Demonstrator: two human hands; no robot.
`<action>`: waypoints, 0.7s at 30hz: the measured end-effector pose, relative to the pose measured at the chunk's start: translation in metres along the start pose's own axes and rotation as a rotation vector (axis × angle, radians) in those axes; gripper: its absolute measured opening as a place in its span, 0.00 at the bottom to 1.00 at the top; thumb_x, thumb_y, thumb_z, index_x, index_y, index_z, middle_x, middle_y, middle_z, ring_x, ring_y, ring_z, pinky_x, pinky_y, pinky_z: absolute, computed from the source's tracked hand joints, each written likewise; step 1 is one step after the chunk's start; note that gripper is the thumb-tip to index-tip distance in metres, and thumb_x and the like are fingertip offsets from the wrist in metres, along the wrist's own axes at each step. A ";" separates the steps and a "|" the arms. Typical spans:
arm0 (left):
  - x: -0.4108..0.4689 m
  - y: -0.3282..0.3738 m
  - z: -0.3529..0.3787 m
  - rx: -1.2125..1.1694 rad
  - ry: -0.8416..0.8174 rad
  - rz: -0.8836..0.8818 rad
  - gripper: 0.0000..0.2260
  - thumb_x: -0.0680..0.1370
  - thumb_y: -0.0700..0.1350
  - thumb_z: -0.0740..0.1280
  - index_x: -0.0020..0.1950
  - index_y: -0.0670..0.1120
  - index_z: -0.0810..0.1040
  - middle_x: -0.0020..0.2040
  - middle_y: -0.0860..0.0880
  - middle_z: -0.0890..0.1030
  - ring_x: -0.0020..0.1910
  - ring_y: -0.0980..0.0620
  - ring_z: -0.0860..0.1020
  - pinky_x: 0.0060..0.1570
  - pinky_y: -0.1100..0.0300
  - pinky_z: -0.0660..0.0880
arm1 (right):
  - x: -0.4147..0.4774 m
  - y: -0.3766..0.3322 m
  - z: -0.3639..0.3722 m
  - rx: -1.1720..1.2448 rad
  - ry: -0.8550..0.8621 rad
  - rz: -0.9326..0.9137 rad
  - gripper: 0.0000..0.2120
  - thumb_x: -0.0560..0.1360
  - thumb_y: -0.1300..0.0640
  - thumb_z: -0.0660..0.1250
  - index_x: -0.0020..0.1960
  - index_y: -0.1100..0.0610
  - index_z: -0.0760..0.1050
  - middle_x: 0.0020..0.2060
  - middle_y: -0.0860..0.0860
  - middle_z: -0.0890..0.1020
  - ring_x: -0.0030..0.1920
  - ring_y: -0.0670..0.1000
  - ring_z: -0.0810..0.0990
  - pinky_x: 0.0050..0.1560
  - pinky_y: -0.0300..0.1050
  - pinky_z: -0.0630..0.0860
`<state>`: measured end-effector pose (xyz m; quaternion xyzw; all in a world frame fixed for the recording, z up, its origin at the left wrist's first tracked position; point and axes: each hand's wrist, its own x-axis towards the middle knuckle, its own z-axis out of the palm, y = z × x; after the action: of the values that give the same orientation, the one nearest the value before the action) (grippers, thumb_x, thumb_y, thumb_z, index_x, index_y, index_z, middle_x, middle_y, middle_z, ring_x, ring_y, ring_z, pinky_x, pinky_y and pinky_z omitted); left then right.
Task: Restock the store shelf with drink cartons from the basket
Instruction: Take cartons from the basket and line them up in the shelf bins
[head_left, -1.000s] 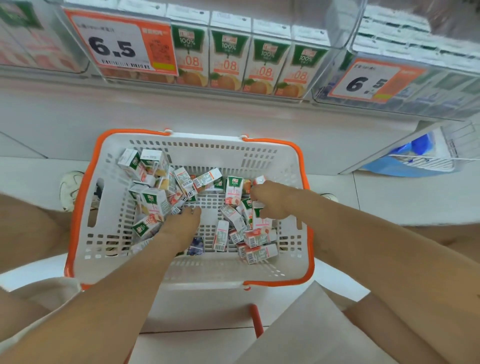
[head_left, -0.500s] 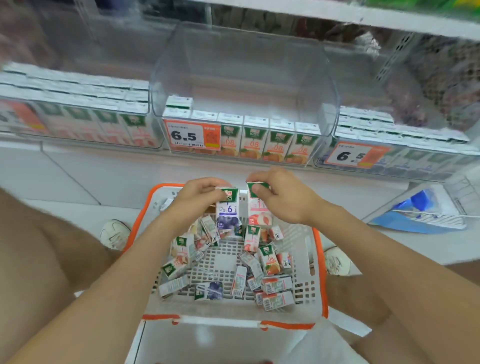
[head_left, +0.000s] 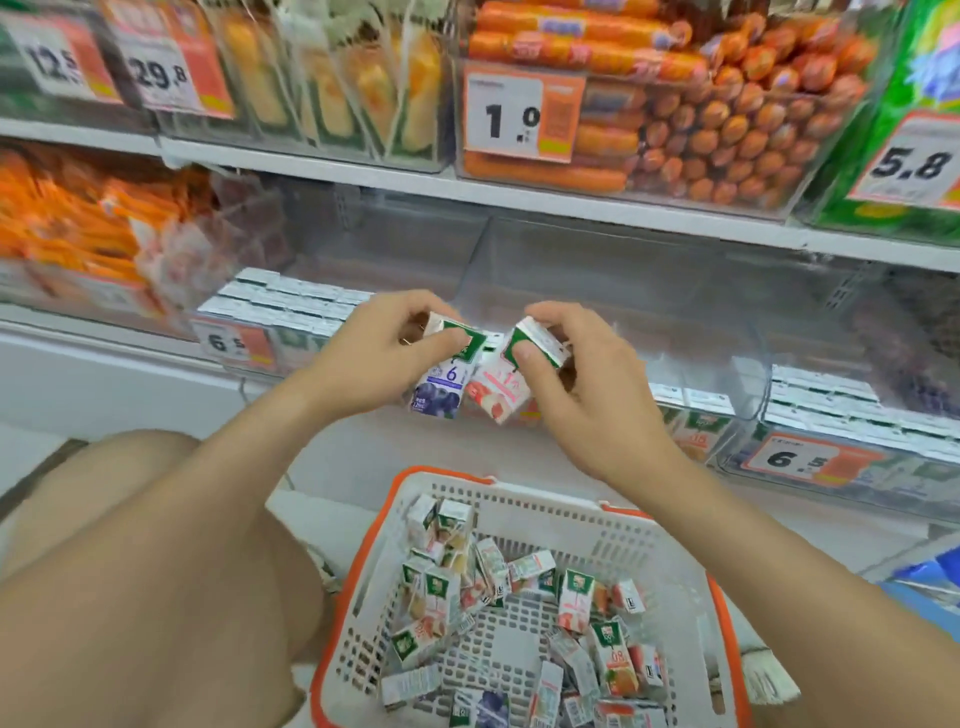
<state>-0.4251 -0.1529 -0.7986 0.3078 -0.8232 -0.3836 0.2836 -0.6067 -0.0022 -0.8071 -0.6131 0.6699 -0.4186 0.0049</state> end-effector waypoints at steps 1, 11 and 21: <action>0.004 -0.002 -0.013 0.075 0.045 0.021 0.09 0.78 0.54 0.71 0.53 0.51 0.84 0.45 0.53 0.86 0.45 0.49 0.85 0.51 0.45 0.82 | 0.009 -0.009 0.005 0.021 0.010 -0.021 0.14 0.84 0.50 0.64 0.68 0.51 0.73 0.57 0.46 0.80 0.52 0.45 0.78 0.50 0.38 0.72; 0.046 -0.102 -0.110 0.456 0.593 -0.255 0.17 0.83 0.52 0.65 0.55 0.37 0.75 0.49 0.37 0.80 0.50 0.35 0.79 0.44 0.48 0.71 | 0.137 -0.063 0.128 0.131 0.014 0.102 0.18 0.84 0.54 0.63 0.72 0.58 0.68 0.59 0.55 0.81 0.54 0.52 0.73 0.48 0.39 0.64; 0.042 -0.148 -0.145 0.504 0.639 -0.431 0.17 0.84 0.52 0.62 0.50 0.38 0.76 0.48 0.37 0.80 0.52 0.33 0.78 0.45 0.47 0.72 | 0.252 -0.062 0.265 -0.092 -0.282 0.091 0.13 0.83 0.54 0.64 0.61 0.62 0.76 0.56 0.65 0.80 0.55 0.69 0.79 0.50 0.53 0.74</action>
<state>-0.3071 -0.3260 -0.8293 0.6341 -0.6794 -0.1072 0.3534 -0.4809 -0.3512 -0.8167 -0.6344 0.7080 -0.2968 0.0897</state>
